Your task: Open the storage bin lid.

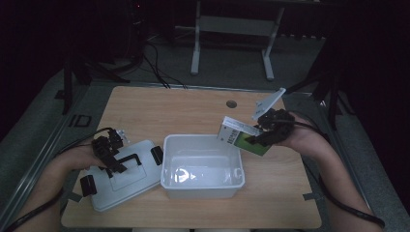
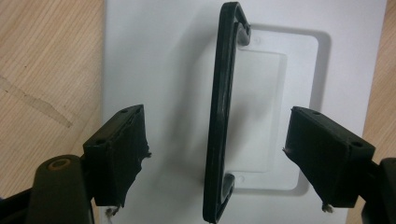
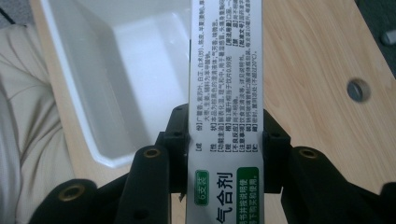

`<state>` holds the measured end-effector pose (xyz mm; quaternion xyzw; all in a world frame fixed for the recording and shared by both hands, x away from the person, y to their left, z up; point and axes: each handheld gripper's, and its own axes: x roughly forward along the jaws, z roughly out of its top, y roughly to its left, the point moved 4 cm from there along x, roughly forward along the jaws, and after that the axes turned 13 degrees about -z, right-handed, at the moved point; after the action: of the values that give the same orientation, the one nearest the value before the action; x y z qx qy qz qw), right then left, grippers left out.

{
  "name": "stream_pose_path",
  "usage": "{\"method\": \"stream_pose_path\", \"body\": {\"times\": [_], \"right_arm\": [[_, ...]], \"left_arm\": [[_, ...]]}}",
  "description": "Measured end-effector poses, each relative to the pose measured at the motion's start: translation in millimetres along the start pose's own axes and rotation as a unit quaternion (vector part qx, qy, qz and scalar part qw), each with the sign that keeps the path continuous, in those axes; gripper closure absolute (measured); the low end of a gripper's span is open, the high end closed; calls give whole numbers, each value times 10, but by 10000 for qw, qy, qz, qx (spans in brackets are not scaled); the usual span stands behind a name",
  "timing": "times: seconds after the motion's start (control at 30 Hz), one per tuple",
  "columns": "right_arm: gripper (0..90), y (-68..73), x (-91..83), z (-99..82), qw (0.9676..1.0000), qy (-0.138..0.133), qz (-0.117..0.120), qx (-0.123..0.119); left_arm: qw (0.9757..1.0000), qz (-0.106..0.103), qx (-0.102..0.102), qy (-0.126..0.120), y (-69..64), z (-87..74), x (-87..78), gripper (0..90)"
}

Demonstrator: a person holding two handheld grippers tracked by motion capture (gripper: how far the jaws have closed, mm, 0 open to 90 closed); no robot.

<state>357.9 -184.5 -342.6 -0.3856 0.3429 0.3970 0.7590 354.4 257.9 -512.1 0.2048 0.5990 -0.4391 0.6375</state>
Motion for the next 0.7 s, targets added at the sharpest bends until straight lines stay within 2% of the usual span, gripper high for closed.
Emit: {"method": "stream_pose_path", "body": {"times": [0.17, 0.3, 0.7], "right_arm": [[641, 156, 61, 172, 9995, -47, 157, -287], [640, 279, 123, 275, 9984, -46, 260, -496], [640, 583, 236, 439, 9937, -147, 571, -950]], "left_arm": [[10000, 1, 34, 56, -7, -4, 1, 208], [10000, -17, 27, -7, -15, -4, -14, 208], [10000, -28, 34, 67, -19, -3, 2, 208]]}}
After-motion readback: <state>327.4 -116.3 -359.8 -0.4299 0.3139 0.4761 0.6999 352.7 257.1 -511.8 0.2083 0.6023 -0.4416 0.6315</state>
